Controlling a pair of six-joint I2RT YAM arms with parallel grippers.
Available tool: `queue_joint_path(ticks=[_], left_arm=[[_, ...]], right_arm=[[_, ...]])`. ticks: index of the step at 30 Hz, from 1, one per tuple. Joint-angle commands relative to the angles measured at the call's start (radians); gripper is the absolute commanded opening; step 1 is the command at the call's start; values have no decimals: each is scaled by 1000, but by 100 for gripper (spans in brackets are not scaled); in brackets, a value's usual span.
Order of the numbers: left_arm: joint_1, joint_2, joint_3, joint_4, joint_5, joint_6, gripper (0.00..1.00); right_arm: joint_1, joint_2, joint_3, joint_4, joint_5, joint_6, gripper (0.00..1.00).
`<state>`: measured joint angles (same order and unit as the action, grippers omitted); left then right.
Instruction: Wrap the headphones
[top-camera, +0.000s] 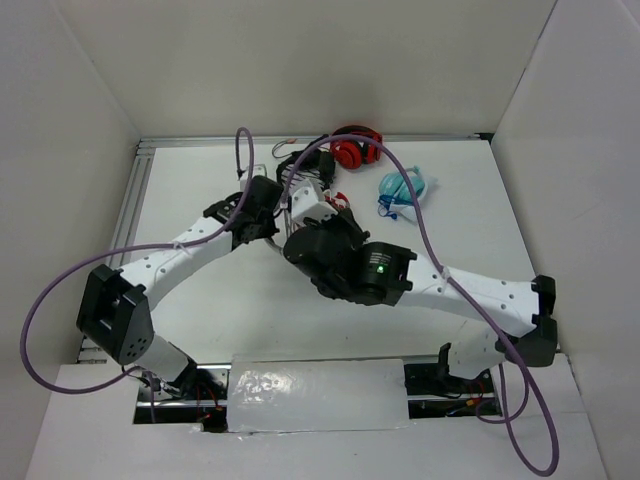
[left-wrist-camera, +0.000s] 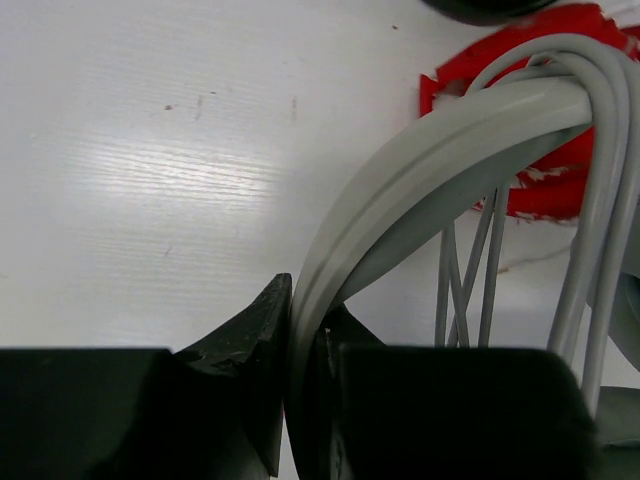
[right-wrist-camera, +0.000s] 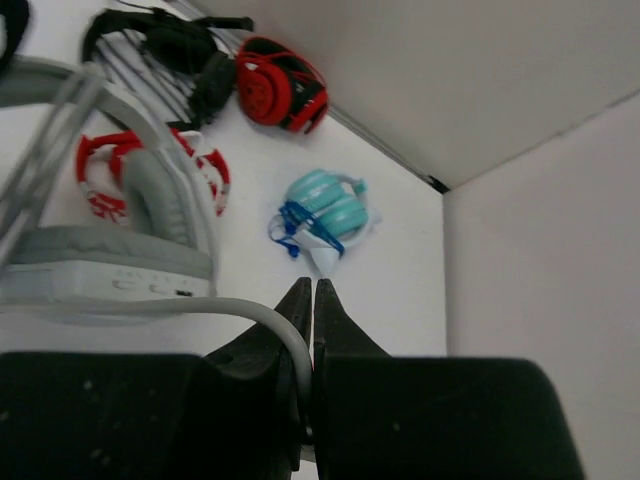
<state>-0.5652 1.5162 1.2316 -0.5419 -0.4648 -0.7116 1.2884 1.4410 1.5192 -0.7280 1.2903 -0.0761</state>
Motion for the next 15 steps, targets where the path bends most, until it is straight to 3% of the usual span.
queue_joint_path(ticks=[1,3,8,15], left_arm=[[-36,-42,-44,137,43,57,0],[-67,-47,-61,154,49,64,0],[-148,-102,-113,175,78,89,0],[-282,-424,-363,358,234,301,0]], right_arm=[[-23,-140,-20,304,-141,-217,0],[-40,-169,-19,364,-312,-241,0],[-130,-179,2,433,-505,-266,0],[-372,-275,-151,552,-905,-402,0]])
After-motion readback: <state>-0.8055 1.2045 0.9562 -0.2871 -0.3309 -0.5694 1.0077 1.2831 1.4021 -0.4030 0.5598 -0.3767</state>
